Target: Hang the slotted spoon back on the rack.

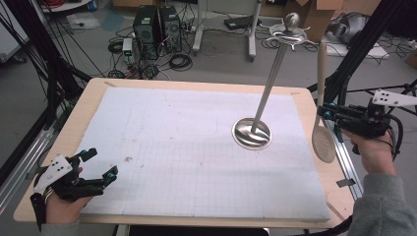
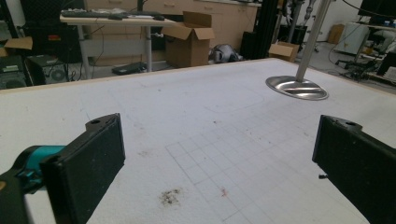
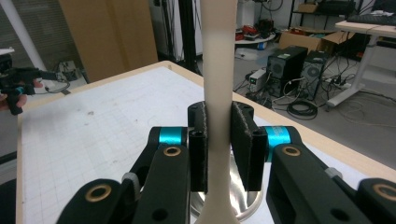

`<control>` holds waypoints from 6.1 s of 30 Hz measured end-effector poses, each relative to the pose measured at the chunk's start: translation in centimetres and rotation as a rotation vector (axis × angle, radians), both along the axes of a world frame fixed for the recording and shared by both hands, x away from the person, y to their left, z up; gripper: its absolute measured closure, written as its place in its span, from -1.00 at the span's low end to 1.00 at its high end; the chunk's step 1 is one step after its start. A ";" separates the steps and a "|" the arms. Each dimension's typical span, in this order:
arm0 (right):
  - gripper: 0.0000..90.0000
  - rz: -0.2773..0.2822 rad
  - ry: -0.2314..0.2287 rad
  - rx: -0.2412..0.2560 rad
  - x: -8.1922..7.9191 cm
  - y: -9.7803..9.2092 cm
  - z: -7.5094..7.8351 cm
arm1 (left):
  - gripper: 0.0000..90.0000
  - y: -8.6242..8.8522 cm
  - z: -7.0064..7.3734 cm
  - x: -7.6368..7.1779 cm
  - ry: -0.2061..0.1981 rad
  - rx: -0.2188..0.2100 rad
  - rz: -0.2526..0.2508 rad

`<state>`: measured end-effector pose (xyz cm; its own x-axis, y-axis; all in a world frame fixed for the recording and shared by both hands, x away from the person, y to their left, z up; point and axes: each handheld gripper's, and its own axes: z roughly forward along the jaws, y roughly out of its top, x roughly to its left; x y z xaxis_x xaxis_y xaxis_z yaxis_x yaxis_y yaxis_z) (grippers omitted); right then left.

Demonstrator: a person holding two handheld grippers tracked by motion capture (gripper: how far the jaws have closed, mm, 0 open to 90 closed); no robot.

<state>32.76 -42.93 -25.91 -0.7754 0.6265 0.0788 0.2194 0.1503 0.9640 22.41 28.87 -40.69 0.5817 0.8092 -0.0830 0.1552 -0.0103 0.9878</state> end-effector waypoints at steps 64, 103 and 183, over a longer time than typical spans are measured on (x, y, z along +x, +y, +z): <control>0.72 -0.024 0.046 -0.019 3.2 4.1 -1.3 | -0.94 0.8 -0.1 -0.3 0.002 -0.006 0.013; 0.30 -0.092 0.006 -0.022 3.5 6.1 -1.9 | -0.94 0.8 -0.1 -0.3 -0.008 -0.013 0.018; -0.69 -0.195 -0.050 0.089 -8.5 5.7 -16.7 | -0.94 -2.0 -1.8 3.2 0.027 0.007 -0.076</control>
